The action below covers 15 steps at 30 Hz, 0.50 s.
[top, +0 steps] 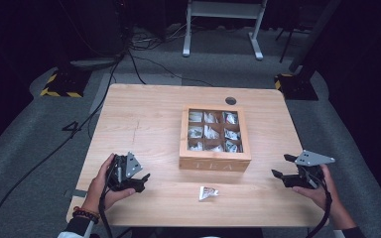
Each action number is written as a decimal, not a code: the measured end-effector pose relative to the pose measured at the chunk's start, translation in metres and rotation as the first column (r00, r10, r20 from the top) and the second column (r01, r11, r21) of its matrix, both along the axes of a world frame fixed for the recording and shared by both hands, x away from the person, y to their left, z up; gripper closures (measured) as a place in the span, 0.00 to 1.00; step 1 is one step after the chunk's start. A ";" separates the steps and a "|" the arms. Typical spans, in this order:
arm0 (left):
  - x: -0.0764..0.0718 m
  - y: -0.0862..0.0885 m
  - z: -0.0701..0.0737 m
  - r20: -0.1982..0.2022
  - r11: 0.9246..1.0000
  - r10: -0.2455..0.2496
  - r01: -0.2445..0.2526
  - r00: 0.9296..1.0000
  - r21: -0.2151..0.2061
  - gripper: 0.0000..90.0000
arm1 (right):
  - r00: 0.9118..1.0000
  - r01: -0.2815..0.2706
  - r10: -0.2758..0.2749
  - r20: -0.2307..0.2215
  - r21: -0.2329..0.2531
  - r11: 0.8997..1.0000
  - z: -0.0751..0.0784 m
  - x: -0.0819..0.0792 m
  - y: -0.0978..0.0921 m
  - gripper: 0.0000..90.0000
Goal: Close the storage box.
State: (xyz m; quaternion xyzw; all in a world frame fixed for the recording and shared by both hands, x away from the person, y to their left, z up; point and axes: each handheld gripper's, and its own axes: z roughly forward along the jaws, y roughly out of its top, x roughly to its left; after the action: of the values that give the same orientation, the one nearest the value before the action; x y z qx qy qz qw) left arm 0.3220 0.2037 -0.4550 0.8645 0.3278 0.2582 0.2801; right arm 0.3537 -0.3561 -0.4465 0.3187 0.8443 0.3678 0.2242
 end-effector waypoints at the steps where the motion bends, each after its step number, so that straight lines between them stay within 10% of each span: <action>1: 0.000 0.003 -0.002 -0.005 1.000 0.001 -0.001 1.000 -0.010 0.19 | 1.000 0.005 -0.005 -0.003 -0.006 1.000 -0.003 0.000 -0.002 0.27; 15: -0.008 0.027 -0.027 -0.089 1.000 0.007 -0.008 0.996 -0.018 0.19 | 0.993 0.087 -0.085 -0.079 0.026 0.996 -0.035 -0.012 -0.031 0.26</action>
State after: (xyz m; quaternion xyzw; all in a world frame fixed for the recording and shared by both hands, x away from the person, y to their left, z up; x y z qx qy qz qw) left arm 0.3141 0.2309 -0.4817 0.8714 0.3456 0.2174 0.2721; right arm 0.3418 -0.3868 -0.4816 0.3720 0.8325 0.3574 0.2023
